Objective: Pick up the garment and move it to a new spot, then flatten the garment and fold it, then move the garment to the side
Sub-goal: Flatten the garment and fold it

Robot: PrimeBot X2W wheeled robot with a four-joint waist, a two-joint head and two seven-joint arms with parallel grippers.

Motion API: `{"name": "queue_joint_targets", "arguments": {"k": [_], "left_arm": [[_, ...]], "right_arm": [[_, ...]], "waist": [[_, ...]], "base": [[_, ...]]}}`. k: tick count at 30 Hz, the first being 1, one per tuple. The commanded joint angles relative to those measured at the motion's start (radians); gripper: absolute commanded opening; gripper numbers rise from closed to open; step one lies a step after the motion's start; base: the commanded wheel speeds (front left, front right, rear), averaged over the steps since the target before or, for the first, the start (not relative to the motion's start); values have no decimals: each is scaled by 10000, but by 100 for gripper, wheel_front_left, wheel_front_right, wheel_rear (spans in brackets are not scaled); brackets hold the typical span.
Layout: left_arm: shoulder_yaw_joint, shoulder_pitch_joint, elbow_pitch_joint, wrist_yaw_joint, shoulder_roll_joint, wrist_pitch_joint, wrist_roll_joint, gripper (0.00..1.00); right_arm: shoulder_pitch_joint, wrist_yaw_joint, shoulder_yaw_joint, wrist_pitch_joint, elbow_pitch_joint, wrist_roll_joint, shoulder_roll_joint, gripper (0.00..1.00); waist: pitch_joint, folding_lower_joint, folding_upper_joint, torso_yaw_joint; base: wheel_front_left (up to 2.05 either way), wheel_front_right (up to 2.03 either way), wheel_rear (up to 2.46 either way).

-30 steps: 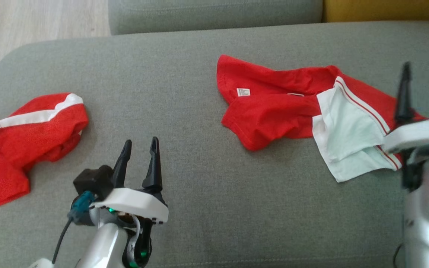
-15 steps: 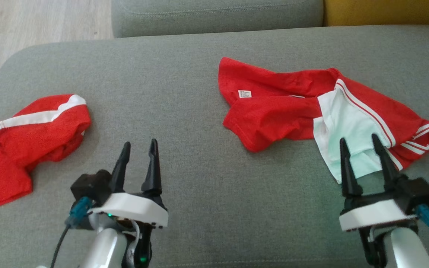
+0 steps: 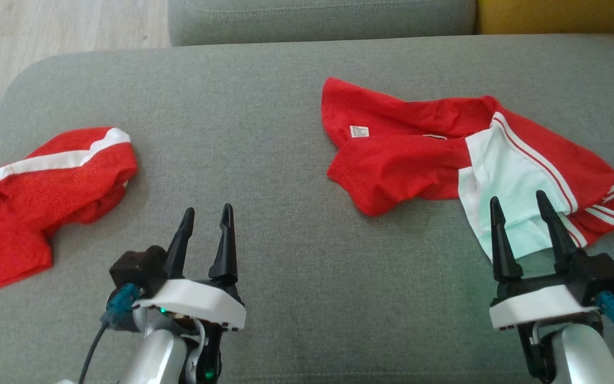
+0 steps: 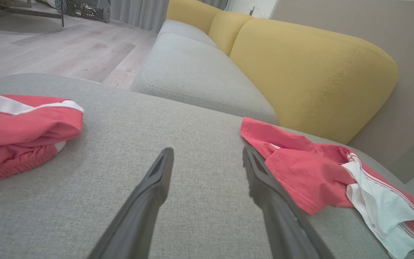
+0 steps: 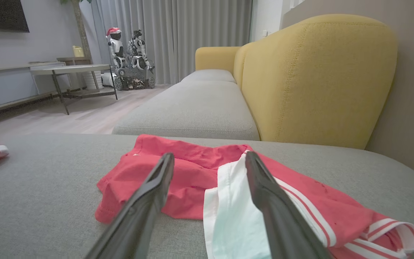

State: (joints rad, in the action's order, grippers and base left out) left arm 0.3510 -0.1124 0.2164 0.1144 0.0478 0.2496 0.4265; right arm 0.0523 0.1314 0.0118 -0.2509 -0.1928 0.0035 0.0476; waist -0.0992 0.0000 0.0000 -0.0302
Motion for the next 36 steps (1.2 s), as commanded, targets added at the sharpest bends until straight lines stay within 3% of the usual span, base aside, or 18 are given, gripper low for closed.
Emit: {"name": "queue_joint_targets", "arguments": {"k": [1, 14, 24, 33, 34, 35, 36], "left_arm": [[-219, -470, -326, 4, 24, 122, -2, 100], [32, -698, -241, 48, 24, 122, 37, 100], [113, -846, -107, 70, 24, 122, -17, 100], [94, -929, -77, 62, 24, 122, -121, 100], [91, -938, -70, 59, 24, 122, -129, 100], [92, -943, -59, 57, 24, 122, -137, 100], [93, -941, -48, 56, 24, 122, -143, 100]], "right_arm": [[533, -7, -161, -107, 185, -191, 27, 100], [1858, -7, 932, 911, -2293, -1029, 26, 100], [2678, -7, 1621, 700, -3819, -1080, 26, 100], [3265, -7, 1606, 409, -4755, -1190, 26, 100], [3318, -7, 1591, 387, -4843, -1197, 26, 47], [3363, -7, 1596, 356, -4907, -1235, 26, 11], [3401, -7, 1613, 327, -4947, -1273, 26, 0]], "waist": [[-86, 0, 0, -73], [-657, 0, 0, -509], [-895, 0, 0, -727], [-1090, 0, 0, -666], [-1098, 0, 0, -658], [-1097, 0, 0, -650], [-1084, 0, 0, -642]], "base": [[0, 0, 0], [0, 0, 0], [0, 0, 0], [0, 0, 0], [0, 0, 0], [0, 0, 0], [0, 0, 0]]}}
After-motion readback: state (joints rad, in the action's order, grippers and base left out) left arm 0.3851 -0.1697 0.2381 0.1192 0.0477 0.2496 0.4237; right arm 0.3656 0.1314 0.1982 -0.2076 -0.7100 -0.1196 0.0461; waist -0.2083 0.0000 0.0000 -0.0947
